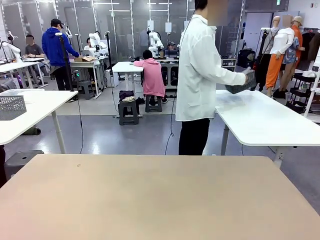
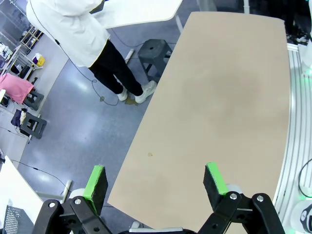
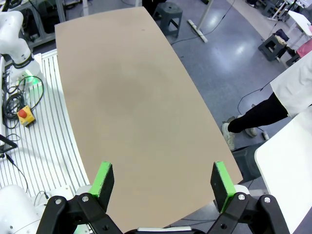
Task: Fold the towels and place them in the basket.
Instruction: When a person lays out a Towel with hook on the table, fold it in half twice.
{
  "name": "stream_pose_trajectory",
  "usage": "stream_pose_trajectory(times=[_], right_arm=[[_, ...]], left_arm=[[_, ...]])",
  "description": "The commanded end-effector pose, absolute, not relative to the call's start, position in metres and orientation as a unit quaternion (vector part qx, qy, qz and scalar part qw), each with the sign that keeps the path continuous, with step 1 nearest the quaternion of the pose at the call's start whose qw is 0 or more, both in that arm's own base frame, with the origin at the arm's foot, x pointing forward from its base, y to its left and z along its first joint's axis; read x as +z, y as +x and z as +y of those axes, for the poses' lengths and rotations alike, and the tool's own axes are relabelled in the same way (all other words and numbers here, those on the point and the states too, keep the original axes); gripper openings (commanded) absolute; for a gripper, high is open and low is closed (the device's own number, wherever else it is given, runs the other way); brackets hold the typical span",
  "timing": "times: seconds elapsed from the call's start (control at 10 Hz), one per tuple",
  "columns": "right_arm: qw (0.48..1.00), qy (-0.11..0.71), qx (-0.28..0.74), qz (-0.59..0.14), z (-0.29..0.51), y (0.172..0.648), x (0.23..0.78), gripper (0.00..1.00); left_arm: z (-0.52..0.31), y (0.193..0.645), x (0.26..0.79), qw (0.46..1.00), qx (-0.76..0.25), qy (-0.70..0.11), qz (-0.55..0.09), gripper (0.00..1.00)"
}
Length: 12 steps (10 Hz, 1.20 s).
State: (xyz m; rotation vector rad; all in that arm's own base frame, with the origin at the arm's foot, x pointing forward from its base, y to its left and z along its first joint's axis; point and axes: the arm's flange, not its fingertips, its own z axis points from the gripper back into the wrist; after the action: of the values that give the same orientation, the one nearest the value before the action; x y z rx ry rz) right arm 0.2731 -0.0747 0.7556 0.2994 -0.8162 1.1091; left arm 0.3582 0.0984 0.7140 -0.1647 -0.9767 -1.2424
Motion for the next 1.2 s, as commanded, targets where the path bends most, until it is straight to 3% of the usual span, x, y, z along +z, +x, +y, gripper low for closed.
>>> stream_pose_trajectory(times=[0.0, 1.1], right_arm=[[0.755, 0.140, 0.518, -0.377, -0.0756, 0.2740, 0.7564, 1.00], [0.755, 0.140, 0.518, -0.377, -0.0756, 0.2740, 0.7564, 1.00]], left_arm=[[0.0983, 0.3589, 0.7149, 0.691, -0.566, -0.079, -0.443, 1.00], [0.0969, 0.3576, 0.7169, 0.697, -0.560, -0.083, -0.441, 1.00]])
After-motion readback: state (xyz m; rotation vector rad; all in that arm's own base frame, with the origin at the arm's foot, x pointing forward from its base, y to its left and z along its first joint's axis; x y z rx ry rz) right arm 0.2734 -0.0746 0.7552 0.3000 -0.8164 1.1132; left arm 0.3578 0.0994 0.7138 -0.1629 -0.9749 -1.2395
